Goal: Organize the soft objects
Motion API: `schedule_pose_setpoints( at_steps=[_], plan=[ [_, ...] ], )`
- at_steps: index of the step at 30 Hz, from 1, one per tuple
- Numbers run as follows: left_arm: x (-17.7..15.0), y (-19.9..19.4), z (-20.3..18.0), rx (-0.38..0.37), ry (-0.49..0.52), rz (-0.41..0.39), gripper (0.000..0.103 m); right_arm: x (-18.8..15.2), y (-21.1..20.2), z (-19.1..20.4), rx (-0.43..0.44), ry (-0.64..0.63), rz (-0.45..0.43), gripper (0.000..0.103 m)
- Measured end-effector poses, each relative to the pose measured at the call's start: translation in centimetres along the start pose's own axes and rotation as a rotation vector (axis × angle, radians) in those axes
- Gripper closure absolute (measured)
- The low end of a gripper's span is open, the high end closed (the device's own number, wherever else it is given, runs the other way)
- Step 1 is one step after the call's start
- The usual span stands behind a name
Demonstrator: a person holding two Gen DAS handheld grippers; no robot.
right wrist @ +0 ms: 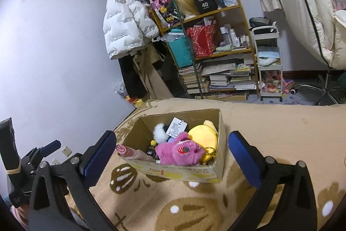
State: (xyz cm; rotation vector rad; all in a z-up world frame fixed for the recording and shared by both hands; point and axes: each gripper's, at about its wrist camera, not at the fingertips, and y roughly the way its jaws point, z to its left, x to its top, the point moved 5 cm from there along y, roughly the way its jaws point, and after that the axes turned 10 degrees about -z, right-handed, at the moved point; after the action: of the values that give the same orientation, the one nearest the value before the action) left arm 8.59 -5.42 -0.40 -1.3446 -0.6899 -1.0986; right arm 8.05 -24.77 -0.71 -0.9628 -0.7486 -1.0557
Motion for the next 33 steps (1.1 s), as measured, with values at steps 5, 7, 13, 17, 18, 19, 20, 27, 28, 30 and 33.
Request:
schedule_pose_setpoints(
  at_steps=[5, 7, 13, 17, 18, 19, 20, 27, 28, 30, 33],
  plan=[
    [-0.6, -1.5, -0.2, -0.006, 0.023, 0.001, 0.001, -1.0, -1.9, 0.2, -0.044, -0.065, 0.009, 0.0],
    [-0.8, -1.9, -0.1, -0.002, 0.032, 0.0, 0.001, -1.3, -2.7, 0.0, -0.052, -0.057, 0.01, 0.0],
    [-1.4, -2.6, 0.6, -0.004, -0.002, 0.01, 0.001, -1.7, -4.4, 0.1, -0.074, -0.066, 0.002, 0.0],
    [-1.8, -2.6, 0.9, -0.003, -0.01, 0.012, 0.001, -2.4, -4.7, -0.2, -0.096, -0.061, 0.016, 0.0],
    [-1.9, -2.5, 1.0, -0.004, -0.011, 0.013, 0.001, -2.6, -4.6, -0.3, -0.103, -0.063, 0.023, 0.0],
    [-1.9, -2.4, 1.0, -0.006, -0.01, 0.015, 0.001, -2.7, -4.7, -0.4, -0.108, -0.065, 0.024, 0.0],
    [-1.9, -2.3, 1.0, -0.006, -0.009, 0.017, 0.001, -2.8, -4.6, -0.5, -0.116, -0.067, 0.023, 0.0],
    [-2.4, -1.5, 1.2, -0.021, -0.02, 0.033, 0.001, -3.3, -4.0, -0.6, -0.144, -0.093, 0.03, 0.0],
    [-2.4, -1.5, 1.2, -0.019, -0.022, 0.032, 0.001, -3.3, -3.9, -0.6, -0.145, -0.094, 0.032, 0.0],
    [-2.4, -1.4, 1.3, -0.019, -0.022, 0.028, 0.001, -3.5, -3.8, -0.6, -0.144, -0.095, 0.035, 0.0],
    [-2.4, -1.4, 1.3, -0.026, -0.024, 0.021, 0.001, -3.4, -3.8, -0.6, -0.144, -0.095, 0.035, 0.0]
  ],
)
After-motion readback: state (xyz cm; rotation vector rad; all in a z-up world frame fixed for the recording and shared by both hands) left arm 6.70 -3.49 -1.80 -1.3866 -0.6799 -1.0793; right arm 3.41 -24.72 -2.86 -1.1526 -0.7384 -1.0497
